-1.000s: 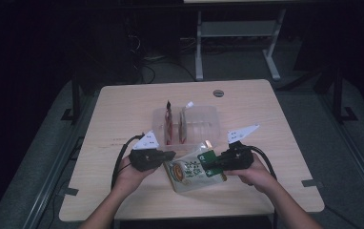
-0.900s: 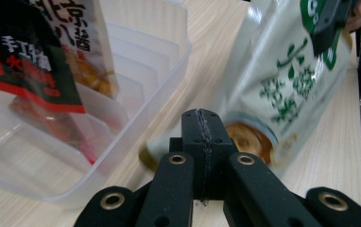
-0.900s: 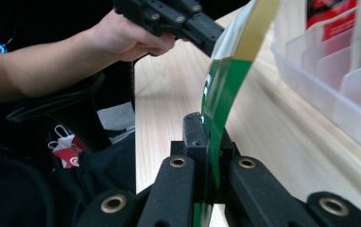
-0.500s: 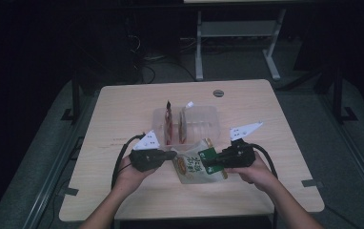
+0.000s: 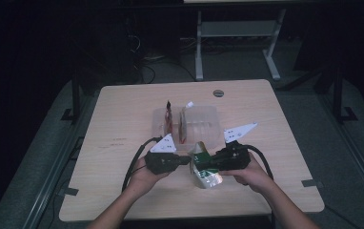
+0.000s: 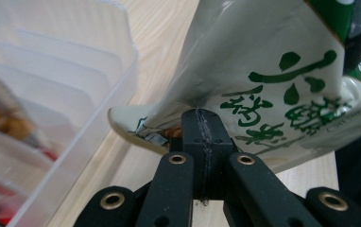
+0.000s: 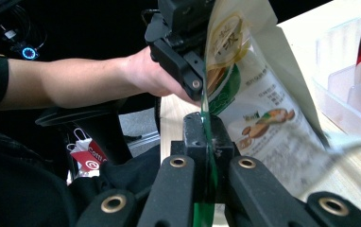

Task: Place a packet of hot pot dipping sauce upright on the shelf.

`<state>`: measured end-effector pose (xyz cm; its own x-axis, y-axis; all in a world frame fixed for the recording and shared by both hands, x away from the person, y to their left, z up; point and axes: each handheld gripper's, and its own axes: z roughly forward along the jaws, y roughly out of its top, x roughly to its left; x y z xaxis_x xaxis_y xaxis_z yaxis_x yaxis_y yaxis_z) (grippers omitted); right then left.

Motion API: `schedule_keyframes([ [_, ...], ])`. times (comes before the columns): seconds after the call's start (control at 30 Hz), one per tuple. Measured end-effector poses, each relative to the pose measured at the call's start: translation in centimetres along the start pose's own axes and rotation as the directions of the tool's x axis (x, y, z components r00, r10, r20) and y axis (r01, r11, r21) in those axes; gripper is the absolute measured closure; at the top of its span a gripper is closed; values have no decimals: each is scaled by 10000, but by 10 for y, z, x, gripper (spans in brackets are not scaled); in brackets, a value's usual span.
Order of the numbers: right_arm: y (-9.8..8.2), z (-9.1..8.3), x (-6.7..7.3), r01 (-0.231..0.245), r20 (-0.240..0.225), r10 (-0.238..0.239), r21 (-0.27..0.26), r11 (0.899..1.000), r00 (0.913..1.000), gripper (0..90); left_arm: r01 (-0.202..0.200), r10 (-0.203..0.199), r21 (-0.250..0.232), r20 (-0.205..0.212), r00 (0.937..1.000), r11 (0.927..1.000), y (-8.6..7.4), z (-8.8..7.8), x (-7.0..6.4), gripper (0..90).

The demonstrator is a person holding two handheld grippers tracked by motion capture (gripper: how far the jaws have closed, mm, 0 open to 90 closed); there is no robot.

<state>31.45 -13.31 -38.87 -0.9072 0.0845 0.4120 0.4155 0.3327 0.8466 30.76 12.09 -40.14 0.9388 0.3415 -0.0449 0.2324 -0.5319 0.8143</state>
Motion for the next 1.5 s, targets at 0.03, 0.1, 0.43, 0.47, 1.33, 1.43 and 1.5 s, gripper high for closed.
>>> schedule_keyframes([
  [0.03,0,1,0,52,-13,-52,31,10000,10000,900,58,-58,-26,81,10000,10000,1,3,-3,898],
  [0.1,0,2,0,79,-2,-79,32,10000,10000,900,-50,49,43,108,9999,10000,1,3,-4,898],
  [0.43,0,-8,0,-23,316,30,-217,9998,9995,900,118,-117,-43,164,9998,9999,-2,-5,1,889],
  [0.47,0,-8,0,-9,341,16,-211,9998,9994,900,118,-117,-43,164,9998,9999,-2,-5,1,880],
  [1.33,14,-48,-1,322,1497,-171,-991,9946,9886,900,1244,-1304,964,585,9897,9875,-51,-41,8,459],
  [1.43,18,-52,-5,326,1687,-138,-1095,9935,9856,900,1474,-1540,1039,581,9864,9836,-62,-49,12,396],
  [1.5,19,-52,-6,303,1731,-107,-1110,9934,9848,900,1603,-1662,984,552,9845,9822,-64,-50,13,390],
])
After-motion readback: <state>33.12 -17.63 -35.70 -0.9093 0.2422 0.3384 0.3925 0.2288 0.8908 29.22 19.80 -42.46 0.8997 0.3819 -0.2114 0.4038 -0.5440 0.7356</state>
